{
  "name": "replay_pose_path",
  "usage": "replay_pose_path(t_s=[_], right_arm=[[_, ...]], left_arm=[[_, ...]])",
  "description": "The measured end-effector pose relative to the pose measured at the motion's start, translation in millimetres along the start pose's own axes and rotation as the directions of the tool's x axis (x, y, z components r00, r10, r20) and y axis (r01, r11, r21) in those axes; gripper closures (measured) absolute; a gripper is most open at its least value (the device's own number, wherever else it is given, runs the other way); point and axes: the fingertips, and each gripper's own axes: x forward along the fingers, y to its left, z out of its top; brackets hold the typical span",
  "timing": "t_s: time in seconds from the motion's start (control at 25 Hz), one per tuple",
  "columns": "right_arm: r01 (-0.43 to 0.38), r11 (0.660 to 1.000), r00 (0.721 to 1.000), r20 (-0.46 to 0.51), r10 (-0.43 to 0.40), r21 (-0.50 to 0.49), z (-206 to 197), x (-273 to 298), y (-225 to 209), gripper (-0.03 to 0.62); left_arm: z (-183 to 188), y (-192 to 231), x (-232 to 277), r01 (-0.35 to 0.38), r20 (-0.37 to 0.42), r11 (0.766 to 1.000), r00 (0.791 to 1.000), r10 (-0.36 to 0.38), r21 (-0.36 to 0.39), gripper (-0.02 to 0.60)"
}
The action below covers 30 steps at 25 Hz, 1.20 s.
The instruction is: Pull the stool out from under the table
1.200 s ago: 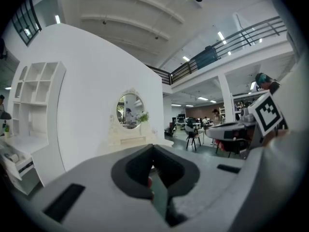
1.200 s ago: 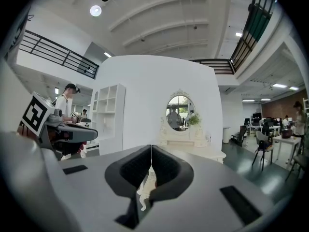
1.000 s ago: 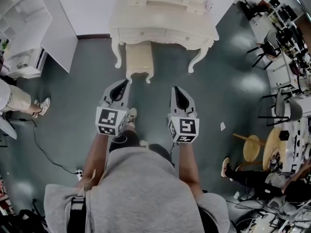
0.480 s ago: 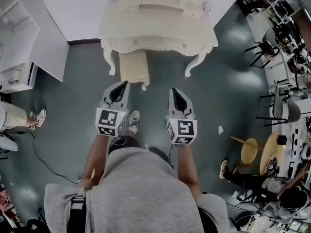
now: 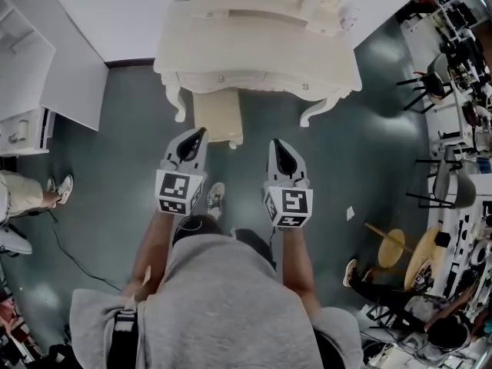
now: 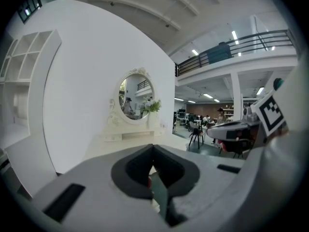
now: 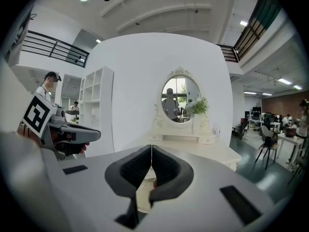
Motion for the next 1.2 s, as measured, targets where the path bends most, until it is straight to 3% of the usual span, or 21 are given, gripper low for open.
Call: replay_pose_path(t_s=[0.36,0.64,0.92,1.2], right_arm=[[-0.017,1.0,0.998,-0.059,0.018,0.012,-15.2,87.8,-9.5,0.58],[-0.074,0.997,0.991,-0.106,0.077,0.036,-50.0,143.8,-10.1,0.58],[-0.133,0.99,0.976,-0.168,0.141,0.055,-118.9,201.8,-22.2,0.58],[-0.171,0.981,0.952,-0.24,0.189,0.093,-210.8,252.3,-34.7,0.58]], left_arm=[[-25.8,58.2,51.8,-0.026,-0.071,0.999,0.997,0.024,-0.03,0.581],[-71.1,85.1,85.6,-0.076,-0.155,0.995,0.986,0.065,-0.066,0.581],[-129.0,103.8,126.6,-0.145,-0.205,0.987,0.97,0.128,-0.067,0.581],[-211.2,120.6,168.9,-0.211,-0.255,0.972,0.95,0.18,-0.1,0.581]])
